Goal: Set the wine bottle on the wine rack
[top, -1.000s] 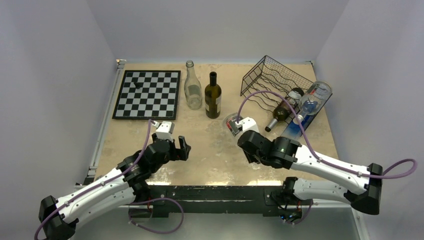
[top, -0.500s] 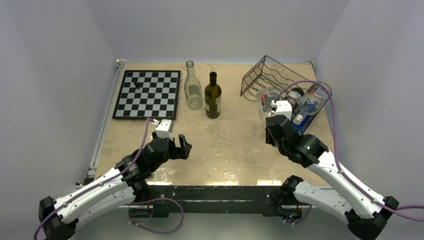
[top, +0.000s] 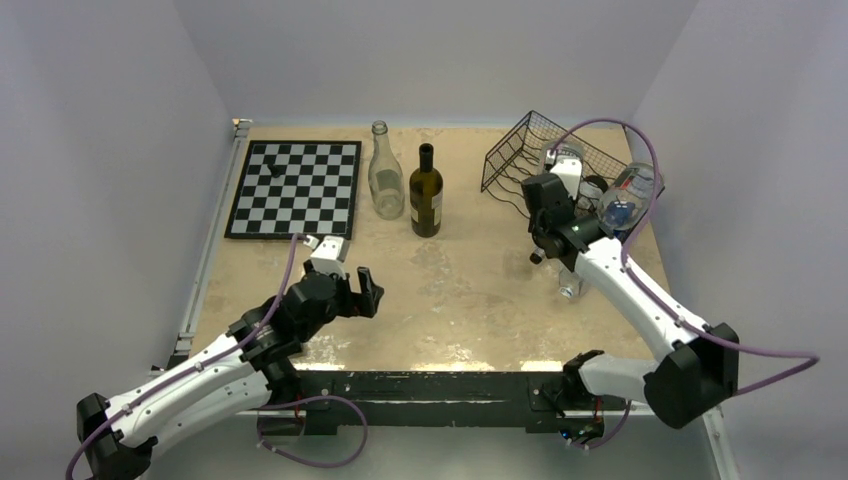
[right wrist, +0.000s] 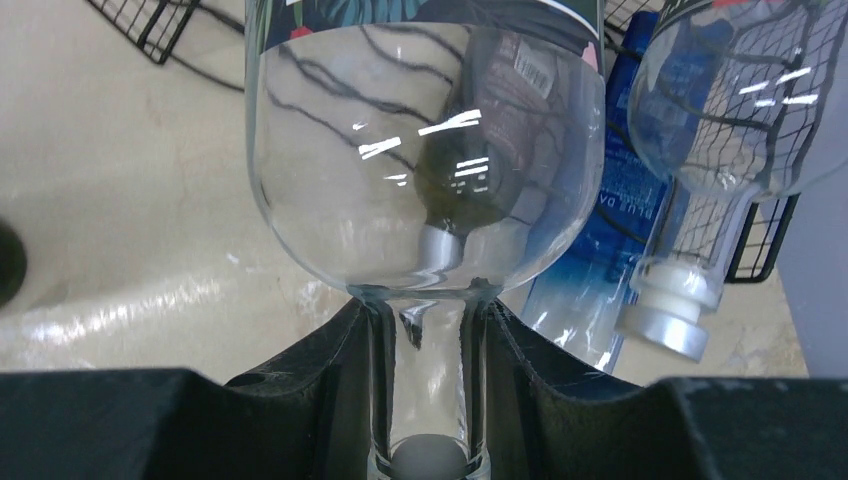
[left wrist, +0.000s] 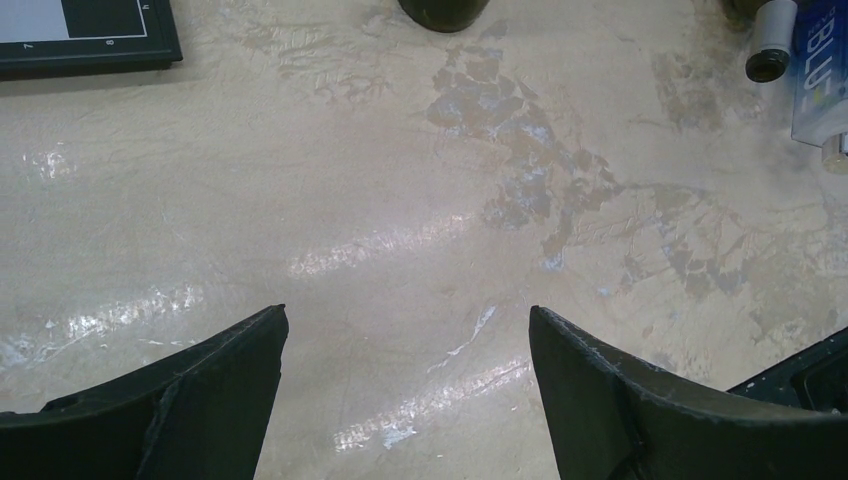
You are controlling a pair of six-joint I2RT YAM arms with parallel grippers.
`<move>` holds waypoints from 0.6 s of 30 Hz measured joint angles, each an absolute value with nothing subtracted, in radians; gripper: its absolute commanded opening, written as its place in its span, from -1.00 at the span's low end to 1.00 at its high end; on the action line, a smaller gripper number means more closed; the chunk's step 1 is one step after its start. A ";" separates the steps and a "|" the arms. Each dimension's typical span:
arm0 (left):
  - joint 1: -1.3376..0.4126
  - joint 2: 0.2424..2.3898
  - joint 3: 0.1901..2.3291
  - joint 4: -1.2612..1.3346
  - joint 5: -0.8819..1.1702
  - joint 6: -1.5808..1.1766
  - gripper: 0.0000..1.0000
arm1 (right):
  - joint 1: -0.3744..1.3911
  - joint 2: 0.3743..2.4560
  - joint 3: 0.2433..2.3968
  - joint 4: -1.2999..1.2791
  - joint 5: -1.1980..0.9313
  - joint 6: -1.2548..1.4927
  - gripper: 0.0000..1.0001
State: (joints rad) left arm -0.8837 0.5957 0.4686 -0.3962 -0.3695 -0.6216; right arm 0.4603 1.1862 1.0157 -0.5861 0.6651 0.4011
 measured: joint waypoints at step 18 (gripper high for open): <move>-0.884 0.653 0.483 -0.408 -0.359 -0.607 0.89 | 0.234 1.362 1.061 -0.466 0.689 0.631 -1.00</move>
